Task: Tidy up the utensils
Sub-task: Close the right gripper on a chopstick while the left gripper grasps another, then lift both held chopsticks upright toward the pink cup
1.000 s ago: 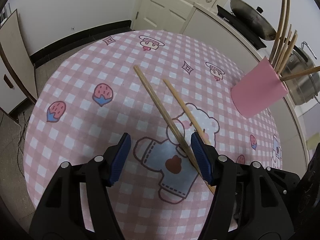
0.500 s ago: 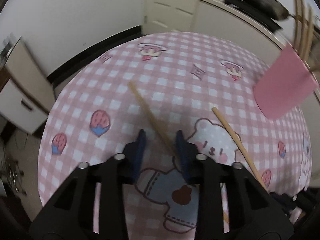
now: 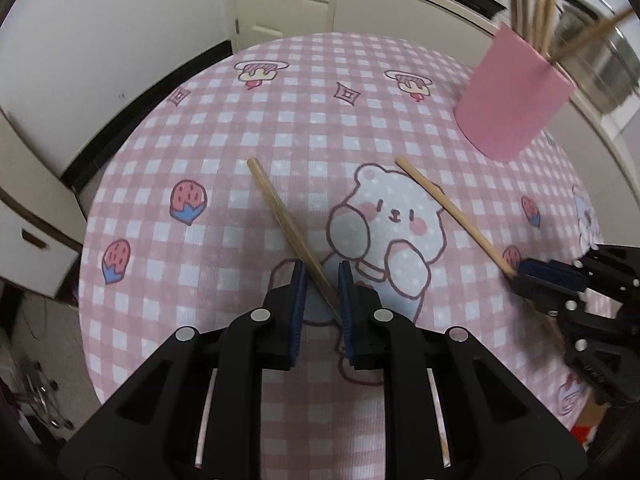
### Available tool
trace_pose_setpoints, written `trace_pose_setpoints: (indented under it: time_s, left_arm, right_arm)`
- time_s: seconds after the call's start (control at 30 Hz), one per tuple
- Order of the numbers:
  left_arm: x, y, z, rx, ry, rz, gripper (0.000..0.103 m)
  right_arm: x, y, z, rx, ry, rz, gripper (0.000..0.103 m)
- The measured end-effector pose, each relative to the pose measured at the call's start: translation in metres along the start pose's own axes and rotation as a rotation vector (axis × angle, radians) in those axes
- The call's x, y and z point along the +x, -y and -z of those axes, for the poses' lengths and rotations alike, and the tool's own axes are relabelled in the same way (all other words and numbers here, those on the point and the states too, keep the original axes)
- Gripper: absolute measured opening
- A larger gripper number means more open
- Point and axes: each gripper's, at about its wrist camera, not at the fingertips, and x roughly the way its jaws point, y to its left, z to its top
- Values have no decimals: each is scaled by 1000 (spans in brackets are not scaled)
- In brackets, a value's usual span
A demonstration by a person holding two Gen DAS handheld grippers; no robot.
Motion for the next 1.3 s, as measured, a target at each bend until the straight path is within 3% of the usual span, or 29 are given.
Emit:
trace_pose_setpoints:
  time_s: [0.13,0.17,0.2,0.33,0.37,0.47,0.5,0.53,0.67,0.77,0.9,1.13,1.2,1.3]
  left_arm:
    - [6,-5,-10,-35,2,14,34]
    - [7,-5,-13,-39,4,13,46]
    - [8,-4,-16,-39,10,-5,50]
    - [14,1,-22,-18,6,-56,50]
    - [15,2,-23,-10,7,-68,49]
    - [16,3,-24,3,22,-90,27]
    - [16,4,-25,3,24,-85,17]
    - [16,6,-24,12,26,-82,15]
    - [14,8,-22,12,55,-49,9]
    - [-1,14,-19,18,133,-15,8]
    - [-28,24,-17,40,247,15,7]
    - [-89,50,-5,74,479,156,7]
    - [-95,59,-6,90,483,137,7]
    - [-85,62,-12,85,412,117,7]
  right_arm:
    - [16,-6,-26,-23,16,29,14]
    - [20,-7,-31,-33,10,37,14]
    - [26,-9,-37,-47,1,46,14]
    - [43,-10,-56,-73,-43,38,15]
    - [46,-10,-57,-73,-49,36,17]
    - [53,-9,-60,-78,-67,31,14]
    - [53,-9,-60,-81,-65,31,11]
    - [52,-9,-58,-88,-63,31,5]
    - [43,-9,-47,-88,-35,23,4]
    - [29,-10,-39,-79,6,11,4]
    - [-5,-8,-28,-57,111,-8,4]
    - [-77,-9,-14,-21,346,-33,4]
    - [-90,-6,-12,-13,377,-32,4]
    - [-96,0,-9,3,383,-22,4]
